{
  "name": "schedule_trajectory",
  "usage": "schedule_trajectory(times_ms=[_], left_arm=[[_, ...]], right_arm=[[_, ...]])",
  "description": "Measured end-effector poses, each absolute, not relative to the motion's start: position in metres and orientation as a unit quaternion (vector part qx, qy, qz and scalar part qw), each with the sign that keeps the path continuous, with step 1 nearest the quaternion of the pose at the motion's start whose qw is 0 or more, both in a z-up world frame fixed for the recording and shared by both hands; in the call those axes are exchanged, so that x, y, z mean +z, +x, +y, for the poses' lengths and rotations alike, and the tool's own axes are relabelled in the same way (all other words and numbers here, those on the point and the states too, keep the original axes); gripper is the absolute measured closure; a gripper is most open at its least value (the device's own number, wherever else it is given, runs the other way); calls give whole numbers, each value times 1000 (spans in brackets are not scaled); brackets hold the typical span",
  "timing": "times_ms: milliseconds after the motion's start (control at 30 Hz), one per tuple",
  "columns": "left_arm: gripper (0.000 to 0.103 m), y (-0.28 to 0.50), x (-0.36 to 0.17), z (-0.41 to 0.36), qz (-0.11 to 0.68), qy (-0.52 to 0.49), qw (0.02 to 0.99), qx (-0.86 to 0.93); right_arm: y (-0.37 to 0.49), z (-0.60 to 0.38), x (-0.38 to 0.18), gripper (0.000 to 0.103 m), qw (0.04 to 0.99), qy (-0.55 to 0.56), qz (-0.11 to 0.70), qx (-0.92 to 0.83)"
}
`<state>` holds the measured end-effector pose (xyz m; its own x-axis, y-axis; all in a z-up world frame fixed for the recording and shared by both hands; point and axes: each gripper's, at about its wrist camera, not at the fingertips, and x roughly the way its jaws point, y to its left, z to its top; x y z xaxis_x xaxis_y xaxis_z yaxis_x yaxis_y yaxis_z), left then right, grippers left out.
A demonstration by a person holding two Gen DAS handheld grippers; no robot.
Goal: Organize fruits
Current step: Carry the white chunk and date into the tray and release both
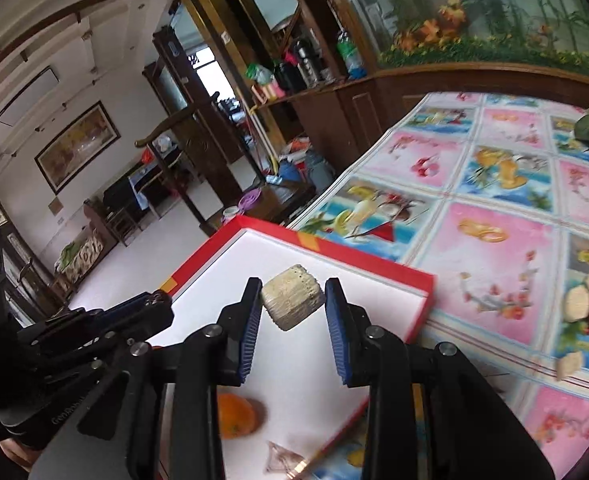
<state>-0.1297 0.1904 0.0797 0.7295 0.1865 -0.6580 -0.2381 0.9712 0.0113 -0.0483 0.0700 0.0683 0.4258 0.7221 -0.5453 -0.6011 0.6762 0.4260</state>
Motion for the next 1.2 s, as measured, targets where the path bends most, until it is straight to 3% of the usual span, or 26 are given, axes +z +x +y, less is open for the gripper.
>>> schedule_trajectory(times_ms=[267,1200], left_arm=[[85,-110,61,216,398,-67,906,126],[82,-96,33,214,469,-72,870,130]], right_arm=[[-39,99,42,69,814,43,433,385],[-50,124,31,67,820,-75,420,382]])
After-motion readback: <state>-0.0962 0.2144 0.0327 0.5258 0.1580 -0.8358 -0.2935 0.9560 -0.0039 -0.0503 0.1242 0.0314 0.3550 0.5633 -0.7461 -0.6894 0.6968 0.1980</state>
